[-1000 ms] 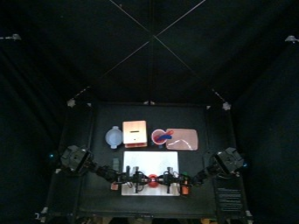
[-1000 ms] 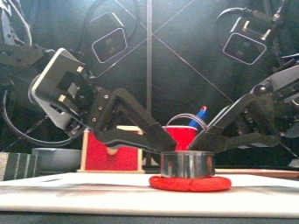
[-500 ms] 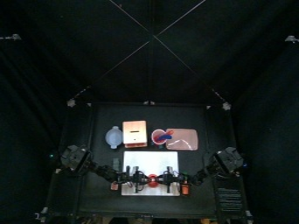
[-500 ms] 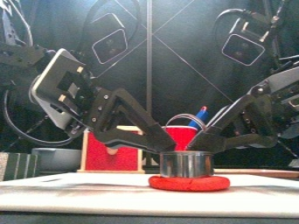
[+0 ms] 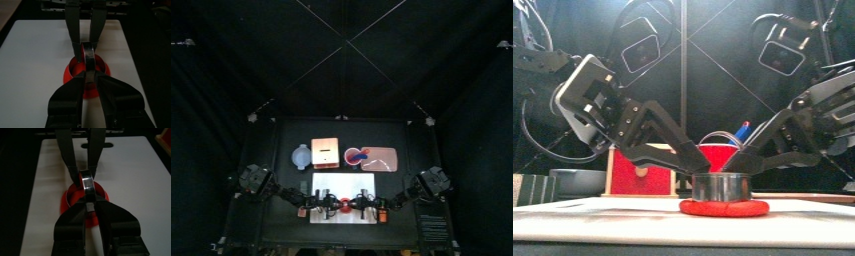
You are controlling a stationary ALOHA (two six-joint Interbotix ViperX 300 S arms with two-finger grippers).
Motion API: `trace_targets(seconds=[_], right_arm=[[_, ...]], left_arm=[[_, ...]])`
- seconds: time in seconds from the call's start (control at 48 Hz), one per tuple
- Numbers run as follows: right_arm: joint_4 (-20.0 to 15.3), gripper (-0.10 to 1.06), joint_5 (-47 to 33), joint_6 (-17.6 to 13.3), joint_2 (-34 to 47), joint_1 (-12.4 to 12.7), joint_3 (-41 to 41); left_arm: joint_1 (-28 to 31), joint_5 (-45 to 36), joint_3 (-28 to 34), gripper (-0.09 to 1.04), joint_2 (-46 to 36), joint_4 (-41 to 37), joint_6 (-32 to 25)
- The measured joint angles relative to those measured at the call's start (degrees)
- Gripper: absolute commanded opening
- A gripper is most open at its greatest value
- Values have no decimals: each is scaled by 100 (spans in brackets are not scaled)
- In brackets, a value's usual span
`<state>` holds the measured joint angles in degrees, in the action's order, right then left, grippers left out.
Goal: Get the cutter from the drawer then cut the dough then place the extra dough in the bowl
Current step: Cut the dough
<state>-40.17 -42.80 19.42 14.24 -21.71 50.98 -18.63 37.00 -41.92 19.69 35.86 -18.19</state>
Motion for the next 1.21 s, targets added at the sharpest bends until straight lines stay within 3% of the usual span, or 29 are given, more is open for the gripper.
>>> trace_targets(seconds=[0.125,0.292,1.208], right_arm=[[0,77,18,9,-35,53,-9],[9,84,44,9,-114,62,0],[211,84,105,35,-343,114,-149]], left_arm=[[62,-18,-9,76,-53,-97,0],[105,-26,0,79,-79,-132,-9],[35,-114,53,79,-378,-360,0]])
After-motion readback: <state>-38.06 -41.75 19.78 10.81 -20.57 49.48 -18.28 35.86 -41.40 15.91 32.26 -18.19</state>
